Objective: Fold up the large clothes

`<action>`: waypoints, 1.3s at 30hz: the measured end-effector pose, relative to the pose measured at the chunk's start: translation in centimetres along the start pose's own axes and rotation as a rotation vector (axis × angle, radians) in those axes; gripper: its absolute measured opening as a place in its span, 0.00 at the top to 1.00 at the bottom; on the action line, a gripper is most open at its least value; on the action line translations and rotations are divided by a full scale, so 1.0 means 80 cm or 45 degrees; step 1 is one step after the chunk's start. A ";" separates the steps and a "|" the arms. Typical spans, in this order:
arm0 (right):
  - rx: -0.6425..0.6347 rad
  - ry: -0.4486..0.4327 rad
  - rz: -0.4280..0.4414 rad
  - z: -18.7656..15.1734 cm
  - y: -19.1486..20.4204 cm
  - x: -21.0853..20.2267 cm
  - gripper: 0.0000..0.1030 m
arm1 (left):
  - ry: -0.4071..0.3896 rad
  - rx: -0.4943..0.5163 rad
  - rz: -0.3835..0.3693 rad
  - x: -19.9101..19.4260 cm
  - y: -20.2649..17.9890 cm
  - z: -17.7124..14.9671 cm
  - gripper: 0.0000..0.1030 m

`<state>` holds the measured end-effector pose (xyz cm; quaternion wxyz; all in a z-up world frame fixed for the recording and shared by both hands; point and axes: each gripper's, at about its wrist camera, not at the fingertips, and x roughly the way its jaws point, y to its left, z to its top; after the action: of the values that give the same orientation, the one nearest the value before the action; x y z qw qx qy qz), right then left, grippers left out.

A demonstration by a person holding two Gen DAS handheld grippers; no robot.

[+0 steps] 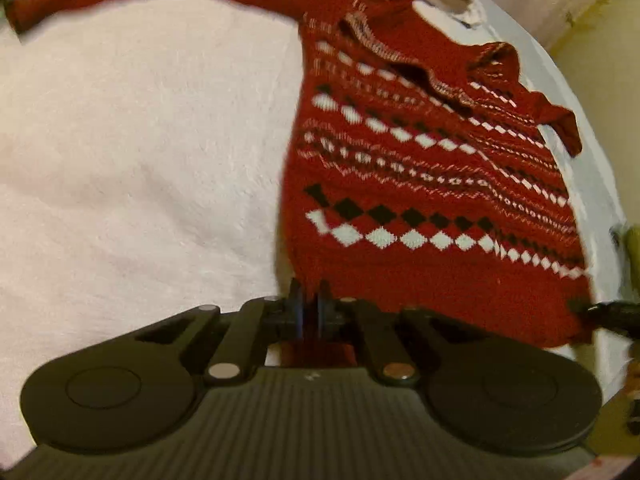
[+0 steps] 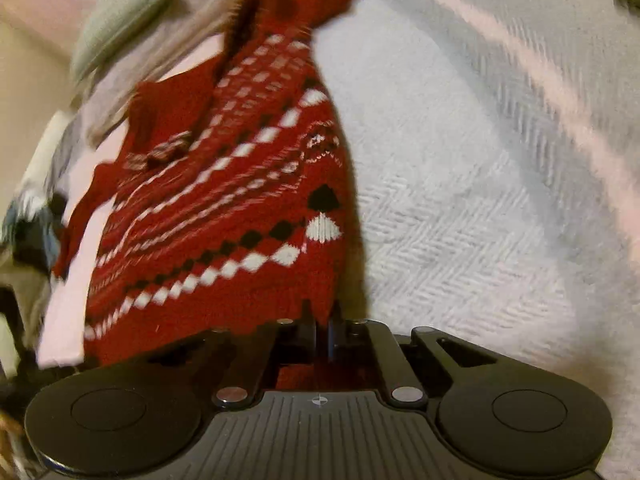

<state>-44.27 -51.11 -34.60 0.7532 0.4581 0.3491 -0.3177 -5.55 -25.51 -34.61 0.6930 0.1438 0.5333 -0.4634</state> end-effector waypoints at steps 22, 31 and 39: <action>-0.043 -0.042 0.205 0.147 0.106 0.079 0.53 | -0.171 0.340 -0.060 0.100 -0.079 0.247 0.59; 0.110 0.231 0.370 0.214 0.156 0.286 0.95 | 0.017 0.611 -0.160 0.267 -0.144 0.356 0.96; 0.170 -0.328 0.630 0.423 0.191 0.193 0.69 | -0.521 0.083 -0.272 0.179 -0.159 0.566 0.82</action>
<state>-15.58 -78.67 -28.67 0.8142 0.5337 0.1065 -0.2021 11.76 -70.66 -25.72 0.7287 0.0119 0.3787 -0.5705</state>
